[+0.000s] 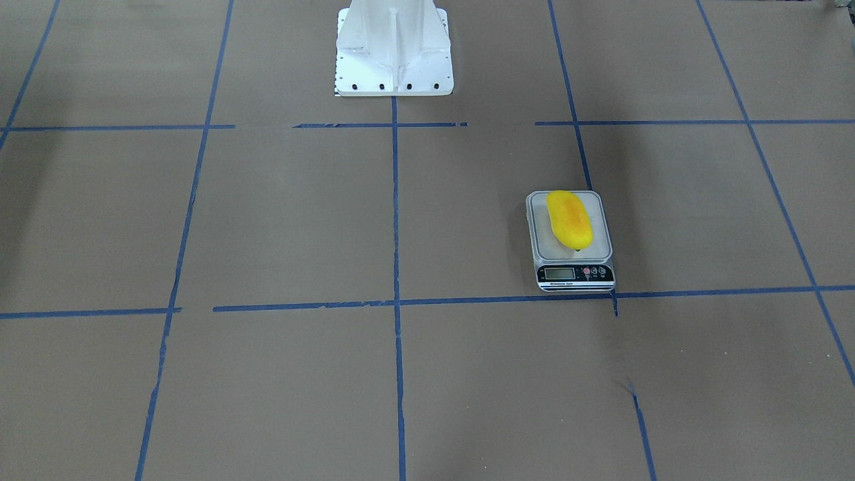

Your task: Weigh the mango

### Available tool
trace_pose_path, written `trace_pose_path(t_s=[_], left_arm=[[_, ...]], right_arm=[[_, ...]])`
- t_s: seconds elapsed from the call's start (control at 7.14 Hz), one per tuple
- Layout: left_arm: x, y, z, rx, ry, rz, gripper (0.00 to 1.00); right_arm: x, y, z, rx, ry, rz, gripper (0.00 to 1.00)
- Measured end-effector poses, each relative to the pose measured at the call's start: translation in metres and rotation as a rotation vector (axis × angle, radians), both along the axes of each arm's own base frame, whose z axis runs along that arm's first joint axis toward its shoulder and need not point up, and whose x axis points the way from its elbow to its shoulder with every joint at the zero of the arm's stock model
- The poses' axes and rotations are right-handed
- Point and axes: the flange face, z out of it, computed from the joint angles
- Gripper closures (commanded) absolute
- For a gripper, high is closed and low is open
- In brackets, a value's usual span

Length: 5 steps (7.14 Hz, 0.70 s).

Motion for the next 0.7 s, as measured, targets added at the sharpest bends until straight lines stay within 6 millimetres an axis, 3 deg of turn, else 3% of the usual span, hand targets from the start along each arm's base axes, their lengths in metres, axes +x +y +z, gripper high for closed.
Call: trace_pose_path(t_s=[0.14,0.28,0.7], left_arm=[[-0.027,0.008,0.008,-0.015,-0.006,0.006,0.00],[-0.038,0.012,0.010,-0.042,-0.002,0.006,0.00],[-0.042,0.018,0.009,-0.088,0.010,0.000,0.00]], right_arm=[[0.000,0.000,0.000,0.000,0.000,0.000,0.00],[0.000,0.000,0.000,0.001,0.000,0.000,0.00],[0.000,0.000,0.000,0.000,0.000,0.000,0.00]])
